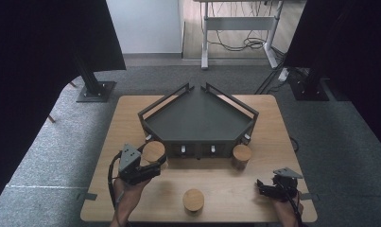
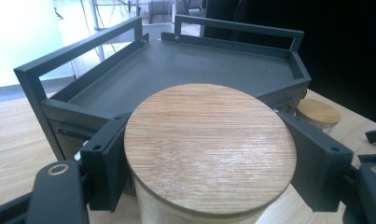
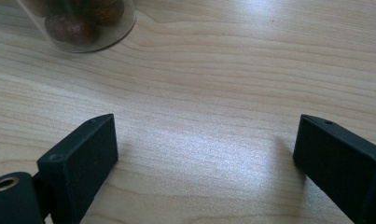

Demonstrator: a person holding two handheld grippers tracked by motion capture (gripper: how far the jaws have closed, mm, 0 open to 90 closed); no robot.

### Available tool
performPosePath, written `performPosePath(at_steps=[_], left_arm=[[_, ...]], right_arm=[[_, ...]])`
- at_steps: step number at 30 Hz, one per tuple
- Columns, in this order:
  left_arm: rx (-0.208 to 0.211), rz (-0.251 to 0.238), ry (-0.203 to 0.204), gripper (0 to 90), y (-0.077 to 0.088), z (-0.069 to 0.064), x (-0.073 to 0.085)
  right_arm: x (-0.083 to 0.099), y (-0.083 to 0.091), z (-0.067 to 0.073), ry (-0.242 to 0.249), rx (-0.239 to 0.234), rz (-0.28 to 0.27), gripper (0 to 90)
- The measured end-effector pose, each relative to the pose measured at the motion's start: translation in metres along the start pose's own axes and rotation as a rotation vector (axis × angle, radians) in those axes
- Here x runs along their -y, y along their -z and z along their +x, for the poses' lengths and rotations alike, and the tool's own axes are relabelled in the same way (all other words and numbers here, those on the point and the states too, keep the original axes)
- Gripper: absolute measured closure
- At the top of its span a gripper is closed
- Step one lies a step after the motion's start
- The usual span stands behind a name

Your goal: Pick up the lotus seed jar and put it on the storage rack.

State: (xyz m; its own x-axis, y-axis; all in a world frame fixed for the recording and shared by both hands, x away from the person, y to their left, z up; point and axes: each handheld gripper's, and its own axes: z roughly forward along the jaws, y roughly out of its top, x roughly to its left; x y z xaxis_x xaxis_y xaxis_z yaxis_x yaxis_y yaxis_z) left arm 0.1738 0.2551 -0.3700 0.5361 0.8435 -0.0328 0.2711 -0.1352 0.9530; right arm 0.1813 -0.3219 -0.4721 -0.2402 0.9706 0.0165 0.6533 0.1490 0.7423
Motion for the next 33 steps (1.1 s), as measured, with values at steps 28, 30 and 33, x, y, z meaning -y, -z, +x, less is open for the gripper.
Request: performPosePath(at_steps=[28, 30, 33], left_arm=[[-0.018, -0.006, 0.001, 23.8, -0.011, 0.006, -0.024], [-0.019, -0.004, 0.001, 23.8, -0.013, 0.007, -0.025], [-0.022, -0.001, 0.002, 23.8, -0.016, 0.007, -0.026]], right_arm=[[0.000, 0.000, 0.000, -0.001, -0.001, 0.000, 5.7], [0.000, 0.000, 0.000, -0.001, -0.001, 0.000, 5.7], [0.000, 0.000, 0.000, -0.001, 0.000, 0.000, 5.7]])
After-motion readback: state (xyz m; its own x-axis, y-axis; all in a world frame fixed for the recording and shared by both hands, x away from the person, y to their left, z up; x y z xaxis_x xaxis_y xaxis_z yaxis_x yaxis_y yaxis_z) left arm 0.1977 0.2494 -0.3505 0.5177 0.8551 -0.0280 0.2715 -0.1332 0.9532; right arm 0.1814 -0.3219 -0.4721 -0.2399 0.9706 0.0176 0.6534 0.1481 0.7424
